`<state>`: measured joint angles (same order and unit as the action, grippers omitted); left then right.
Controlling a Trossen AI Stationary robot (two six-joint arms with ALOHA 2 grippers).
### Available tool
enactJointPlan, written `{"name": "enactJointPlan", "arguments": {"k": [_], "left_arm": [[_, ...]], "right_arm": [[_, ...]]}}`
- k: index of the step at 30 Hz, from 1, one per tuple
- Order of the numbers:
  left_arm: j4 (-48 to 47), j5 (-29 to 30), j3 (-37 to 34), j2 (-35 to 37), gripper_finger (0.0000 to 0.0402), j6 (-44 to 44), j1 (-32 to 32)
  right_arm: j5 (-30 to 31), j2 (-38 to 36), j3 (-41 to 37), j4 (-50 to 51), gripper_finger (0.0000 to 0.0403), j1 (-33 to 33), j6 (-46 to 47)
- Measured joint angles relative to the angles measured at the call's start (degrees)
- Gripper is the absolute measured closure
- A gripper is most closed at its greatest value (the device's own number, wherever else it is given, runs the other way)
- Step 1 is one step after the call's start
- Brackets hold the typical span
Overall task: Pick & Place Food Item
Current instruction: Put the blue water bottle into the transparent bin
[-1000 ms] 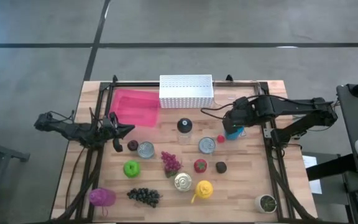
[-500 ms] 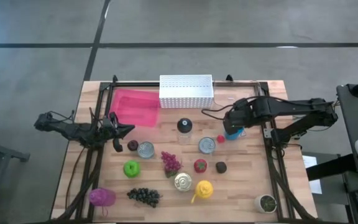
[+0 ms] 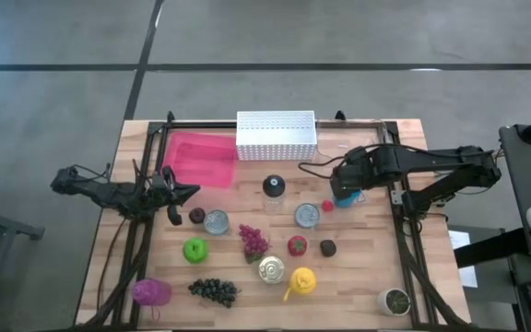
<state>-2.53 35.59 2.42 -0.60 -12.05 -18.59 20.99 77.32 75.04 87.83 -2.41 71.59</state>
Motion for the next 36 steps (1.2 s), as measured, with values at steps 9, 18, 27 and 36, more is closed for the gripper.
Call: {"name": "enactJointPlan", "arguments": {"k": [9, 18, 27, 36], "left_arm": [[0.01, 0.00, 0.00, 0.00, 0.0396, -0.02, 0.00], [-0.01, 0.00, 0.00, 0.00, 0.0396, -0.02, 0.00], [0.00, 0.00, 0.00, 0.00, 0.0396, -0.01, -0.02], [-0.01, 0.00, 0.00, 0.00, 0.0396, -0.01, -0.02]], "right_arm": [[0.02, 0.00, -0.17, -0.28, 0.0286, 0.08, -0.20], [0.08, 0.00, -1.00, -1.22, 0.0301, 0.08, 0.00], [0.43, -0.09, -1.72, -1.70, 0.0312, 0.07, -0.01], [0.34, -0.09, -1.63, -1.73, 0.0335, 0.06, -0.20]]}}
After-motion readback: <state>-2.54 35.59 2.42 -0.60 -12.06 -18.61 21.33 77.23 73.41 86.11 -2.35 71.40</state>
